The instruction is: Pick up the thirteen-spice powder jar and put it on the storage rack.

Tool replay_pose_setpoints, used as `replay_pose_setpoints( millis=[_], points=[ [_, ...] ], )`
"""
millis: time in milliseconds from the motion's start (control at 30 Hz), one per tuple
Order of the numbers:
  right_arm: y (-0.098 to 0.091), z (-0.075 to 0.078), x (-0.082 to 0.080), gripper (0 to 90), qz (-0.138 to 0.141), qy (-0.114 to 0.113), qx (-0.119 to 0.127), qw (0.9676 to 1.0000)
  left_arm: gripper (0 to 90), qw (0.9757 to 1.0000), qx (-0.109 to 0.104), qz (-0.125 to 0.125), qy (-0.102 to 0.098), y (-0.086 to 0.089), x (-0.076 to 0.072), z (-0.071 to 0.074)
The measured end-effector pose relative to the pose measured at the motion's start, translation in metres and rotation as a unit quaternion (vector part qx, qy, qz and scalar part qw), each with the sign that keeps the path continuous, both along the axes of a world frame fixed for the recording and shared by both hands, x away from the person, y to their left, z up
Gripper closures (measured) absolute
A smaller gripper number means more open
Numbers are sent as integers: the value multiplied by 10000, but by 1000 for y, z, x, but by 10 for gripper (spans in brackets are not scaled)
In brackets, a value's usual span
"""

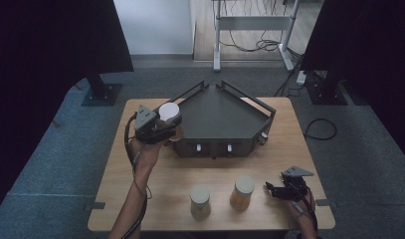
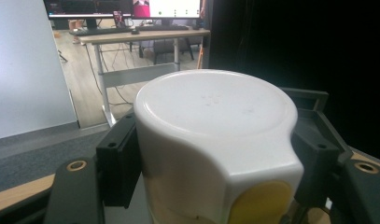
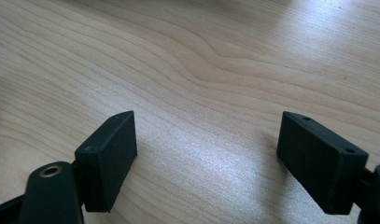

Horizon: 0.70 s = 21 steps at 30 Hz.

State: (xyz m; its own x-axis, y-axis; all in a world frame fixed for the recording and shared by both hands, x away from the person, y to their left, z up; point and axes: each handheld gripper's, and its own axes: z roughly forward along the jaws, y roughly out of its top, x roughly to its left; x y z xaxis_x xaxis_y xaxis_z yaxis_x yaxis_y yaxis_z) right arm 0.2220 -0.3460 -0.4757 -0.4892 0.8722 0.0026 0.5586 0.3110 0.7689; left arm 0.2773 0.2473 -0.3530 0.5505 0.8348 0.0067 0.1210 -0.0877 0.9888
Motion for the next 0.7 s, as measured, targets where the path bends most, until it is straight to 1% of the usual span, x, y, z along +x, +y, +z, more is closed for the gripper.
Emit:
replay_pose_setpoints(
  millis=[333,700],
  points=[
    [0,0,0,195,0,-1,2,10000,302,9999,-108,2,37,-2,19,1],
    [-2,0,1,195,11,2,20,10000,302,9999,-48,50,124,-10,35,1]
  ],
)
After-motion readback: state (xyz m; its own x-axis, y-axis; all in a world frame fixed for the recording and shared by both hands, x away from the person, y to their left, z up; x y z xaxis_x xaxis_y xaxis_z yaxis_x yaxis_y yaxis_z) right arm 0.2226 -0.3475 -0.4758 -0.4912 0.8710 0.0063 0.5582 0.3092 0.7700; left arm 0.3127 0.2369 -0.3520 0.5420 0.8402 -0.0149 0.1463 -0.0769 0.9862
